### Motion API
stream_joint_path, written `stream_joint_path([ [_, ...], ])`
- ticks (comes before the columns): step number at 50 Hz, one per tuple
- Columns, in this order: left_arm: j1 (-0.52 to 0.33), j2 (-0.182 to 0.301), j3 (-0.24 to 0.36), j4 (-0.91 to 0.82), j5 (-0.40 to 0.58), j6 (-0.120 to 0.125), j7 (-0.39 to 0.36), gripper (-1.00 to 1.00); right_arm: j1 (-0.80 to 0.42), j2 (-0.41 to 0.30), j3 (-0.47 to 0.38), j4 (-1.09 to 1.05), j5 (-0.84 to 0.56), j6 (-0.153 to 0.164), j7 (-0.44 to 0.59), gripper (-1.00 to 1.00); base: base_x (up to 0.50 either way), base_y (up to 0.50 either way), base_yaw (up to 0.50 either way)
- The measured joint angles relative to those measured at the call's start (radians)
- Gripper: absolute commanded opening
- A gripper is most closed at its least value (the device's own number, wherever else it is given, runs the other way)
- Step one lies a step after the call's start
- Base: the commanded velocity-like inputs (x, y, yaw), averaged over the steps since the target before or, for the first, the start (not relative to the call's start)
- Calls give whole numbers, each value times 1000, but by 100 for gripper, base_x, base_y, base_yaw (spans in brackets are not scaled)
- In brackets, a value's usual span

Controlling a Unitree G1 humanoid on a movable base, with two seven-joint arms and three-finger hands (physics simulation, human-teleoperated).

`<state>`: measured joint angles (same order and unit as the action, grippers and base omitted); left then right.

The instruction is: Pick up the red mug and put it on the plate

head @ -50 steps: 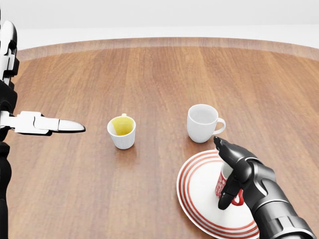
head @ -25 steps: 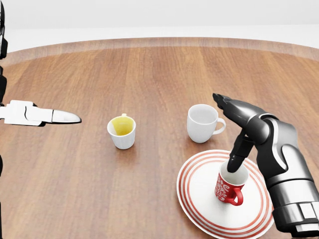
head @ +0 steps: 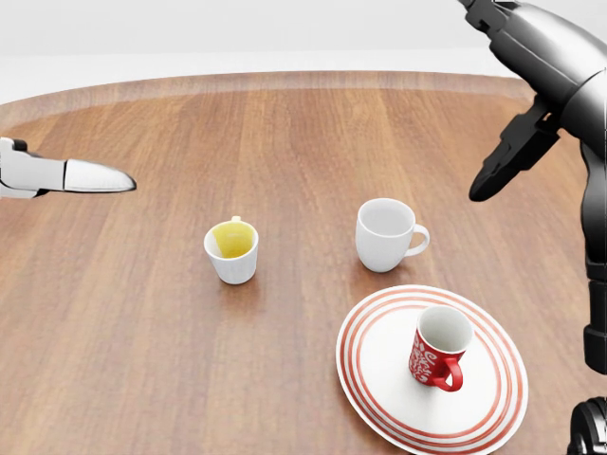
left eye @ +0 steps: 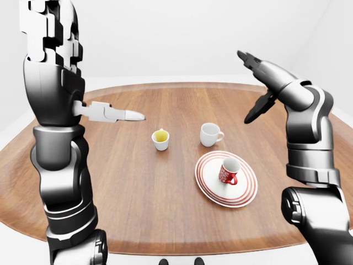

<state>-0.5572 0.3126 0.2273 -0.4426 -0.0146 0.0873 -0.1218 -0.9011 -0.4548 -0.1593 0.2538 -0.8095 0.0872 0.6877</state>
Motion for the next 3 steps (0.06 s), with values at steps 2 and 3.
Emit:
stream_joint_path([
  [2, -12, 4, -2, -10, 1, 0, 0, 100, -18, -12, -10, -35, 35, 0, -9, 100, 0, 0, 0],
  [3, -17, 6, -2, -16, 1, 0, -1, 100, -27, -18, -15, -52, 54, 0, -15, 100, 0, 0, 0],
])
